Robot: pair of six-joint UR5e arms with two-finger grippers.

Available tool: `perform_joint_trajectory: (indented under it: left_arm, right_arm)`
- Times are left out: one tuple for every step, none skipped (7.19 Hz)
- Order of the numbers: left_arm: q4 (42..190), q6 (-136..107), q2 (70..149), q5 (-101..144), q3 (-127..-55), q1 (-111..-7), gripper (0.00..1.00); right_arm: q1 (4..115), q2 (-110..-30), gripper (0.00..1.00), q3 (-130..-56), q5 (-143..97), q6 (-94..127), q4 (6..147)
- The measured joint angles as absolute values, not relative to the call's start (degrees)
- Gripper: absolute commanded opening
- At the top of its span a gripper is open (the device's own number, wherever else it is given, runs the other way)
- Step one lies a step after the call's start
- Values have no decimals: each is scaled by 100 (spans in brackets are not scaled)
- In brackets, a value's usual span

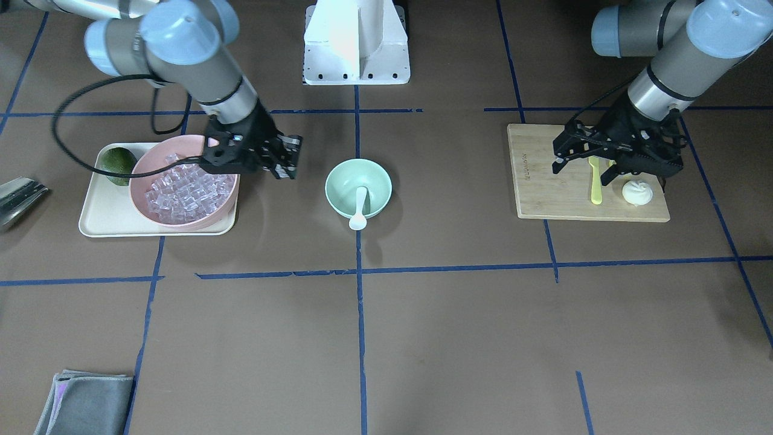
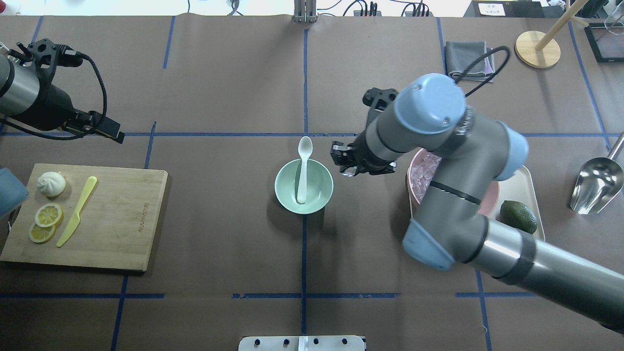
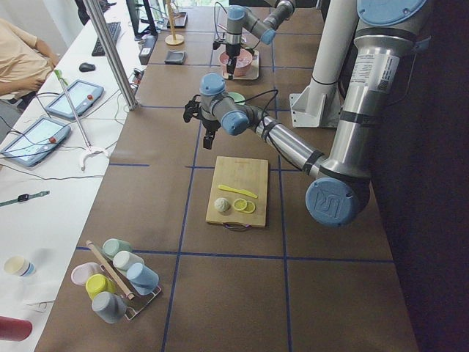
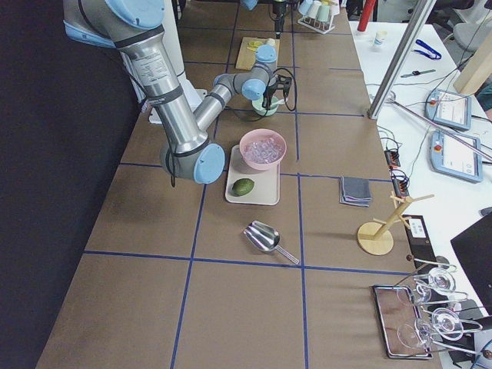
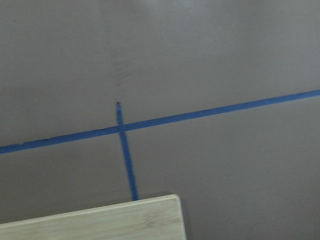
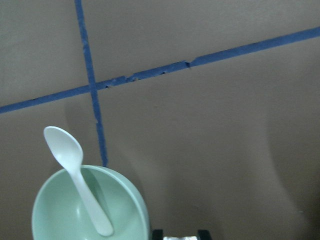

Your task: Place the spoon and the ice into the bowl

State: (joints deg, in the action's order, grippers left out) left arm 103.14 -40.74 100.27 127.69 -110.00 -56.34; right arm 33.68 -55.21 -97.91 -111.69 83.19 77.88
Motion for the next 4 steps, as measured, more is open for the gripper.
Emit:
perform_joint_trajectory:
  left_arm:
    - [10315,-4044,9982,12765,-11013,-5645,100]
    - [10312,-4037,9966,12763,-11017,-5648,100]
    - [10311,-4033,9961,12762,-11023,-5651,100]
    - [10310,-4031,9959,12760,-11025,-5651,100]
  right_arm:
    - [3251,-5231,6,-9479,-10984,8413,7780]
    - [3148,-5073,78,-9280,-10846,8447,7717]
    - [3067,-4999,100,-9103,-10743,8463,7510]
    - [3014,-4970,100,-8926,-10693,8484,7226]
